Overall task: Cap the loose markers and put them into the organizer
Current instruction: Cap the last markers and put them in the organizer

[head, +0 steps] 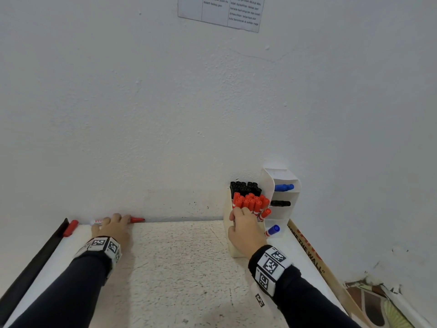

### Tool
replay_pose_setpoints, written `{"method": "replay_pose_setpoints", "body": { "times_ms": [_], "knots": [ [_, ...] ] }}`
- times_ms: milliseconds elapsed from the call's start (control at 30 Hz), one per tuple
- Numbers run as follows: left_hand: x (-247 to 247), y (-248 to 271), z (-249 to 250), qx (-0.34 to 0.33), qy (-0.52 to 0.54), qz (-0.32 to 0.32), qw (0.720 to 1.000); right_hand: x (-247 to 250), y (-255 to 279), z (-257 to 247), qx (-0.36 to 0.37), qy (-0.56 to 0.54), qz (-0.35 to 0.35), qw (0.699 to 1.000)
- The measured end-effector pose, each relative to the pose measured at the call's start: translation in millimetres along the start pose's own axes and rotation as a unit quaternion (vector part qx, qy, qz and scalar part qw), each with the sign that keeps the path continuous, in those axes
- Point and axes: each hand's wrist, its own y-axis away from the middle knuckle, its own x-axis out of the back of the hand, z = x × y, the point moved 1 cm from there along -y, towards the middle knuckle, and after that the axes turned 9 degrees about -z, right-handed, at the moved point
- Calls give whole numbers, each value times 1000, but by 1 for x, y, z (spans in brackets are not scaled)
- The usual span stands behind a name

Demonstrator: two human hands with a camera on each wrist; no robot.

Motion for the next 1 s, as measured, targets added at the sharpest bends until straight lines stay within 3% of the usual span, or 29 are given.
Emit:
{"method": "replay_pose_setpoints", "body": {
  "times_ms": [333, 533, 767, 933, 1000],
  "knots": [
    [-2, 0, 5, -7, 10, 7, 1000, -1, 0, -1, -7, 9, 24, 1000],
    [4, 2, 4, 6, -17, -37, 999, -5, 1, 0, 10, -11, 79, 997],
    [16, 20, 8, -15, 168, -31, 985, 3, 3, 2, -36, 65, 74, 995],
    [16, 44, -8, 60, 281, -12, 958, 14, 4, -10, -112, 125, 17, 986],
    [13, 54, -20, 90, 309, -8, 947, 18, 0, -26, -95, 154, 29, 983]
  ]
}}
